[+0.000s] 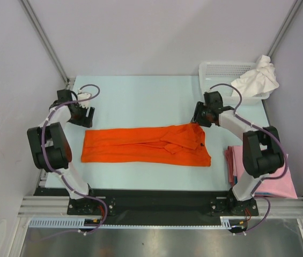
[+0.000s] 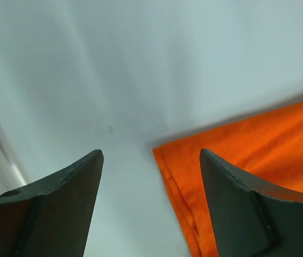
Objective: Fold and stack the t-shirts
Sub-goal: Fold the tshirt
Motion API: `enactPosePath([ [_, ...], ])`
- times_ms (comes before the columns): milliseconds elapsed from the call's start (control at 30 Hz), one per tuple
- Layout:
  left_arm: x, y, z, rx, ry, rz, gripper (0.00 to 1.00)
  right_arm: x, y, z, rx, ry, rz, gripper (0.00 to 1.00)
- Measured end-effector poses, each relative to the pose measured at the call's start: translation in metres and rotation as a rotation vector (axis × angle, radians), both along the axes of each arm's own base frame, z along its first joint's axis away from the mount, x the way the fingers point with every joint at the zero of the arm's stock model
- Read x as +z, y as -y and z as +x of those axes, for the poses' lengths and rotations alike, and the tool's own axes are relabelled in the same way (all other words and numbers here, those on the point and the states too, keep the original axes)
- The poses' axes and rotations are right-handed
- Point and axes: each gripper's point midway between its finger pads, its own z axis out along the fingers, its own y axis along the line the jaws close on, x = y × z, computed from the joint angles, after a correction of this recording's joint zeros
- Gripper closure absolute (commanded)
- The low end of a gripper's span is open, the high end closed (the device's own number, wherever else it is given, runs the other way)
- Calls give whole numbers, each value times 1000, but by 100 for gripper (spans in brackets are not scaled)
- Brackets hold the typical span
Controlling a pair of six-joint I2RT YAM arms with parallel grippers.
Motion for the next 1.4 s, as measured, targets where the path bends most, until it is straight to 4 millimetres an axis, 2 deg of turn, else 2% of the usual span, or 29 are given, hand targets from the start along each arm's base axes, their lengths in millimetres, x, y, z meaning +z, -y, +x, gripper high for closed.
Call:
enactPosePath([
  [100,-32,4,-5,3,-90,3,22,-25,-4,8,3,-53,-3,63],
  [133,-41,7,-8,-3,-118,5,23,-32,-4,8,2,-70,-3,75],
  [200,-52,13,-11,-17,-151,10,31,-42,-2,6,-5,-97,-7,85],
  [233,-55,17,-13,-24,-162,9,45,-45,-1,6,-13,-104,-7,94],
  [300,-57,21,-14,-29,-172,8,63,-46,3,7,-28,-107,-6,100],
  [333,-57,23,-15,-33,-174,8,89,-45,5,9,-37,-100,-1,100],
  [367,-57,24,-15,-31,-177,7,100,-46,8,11,-46,-94,2,100],
  [500,-60,23,-16,-31,-186,14,100,-52,25,14,-82,-91,7,100],
  [633,-60,21,-16,-25,-187,24,100,-53,32,17,-94,-81,11,99],
  [700,-61,21,-16,-19,-187,25,100,-53,30,20,-91,-71,18,88],
  [733,-61,21,-16,-19,-185,26,100,-53,29,20,-89,-70,21,73],
  [833,-61,22,-16,-19,-182,26,100,-56,29,21,-82,-72,22,57],
  [1000,-59,22,-17,-21,-175,25,97,-50,31,14,-74,-76,4,50],
  [1133,-58,23,-20,-22,-177,25,96,-27,38,-12,-85,-74,-37,49],
  [1233,-58,23,-22,-21,-180,27,97,-14,48,-46,-99,-85,-77,48],
  [1300,-58,22,-23,-20,-181,28,97,-15,53,-71,-104,-106,-90,48],
  [1400,-57,22,-24,-20,-181,30,97,-31,57,-110,-115,-180,-88,48],
])
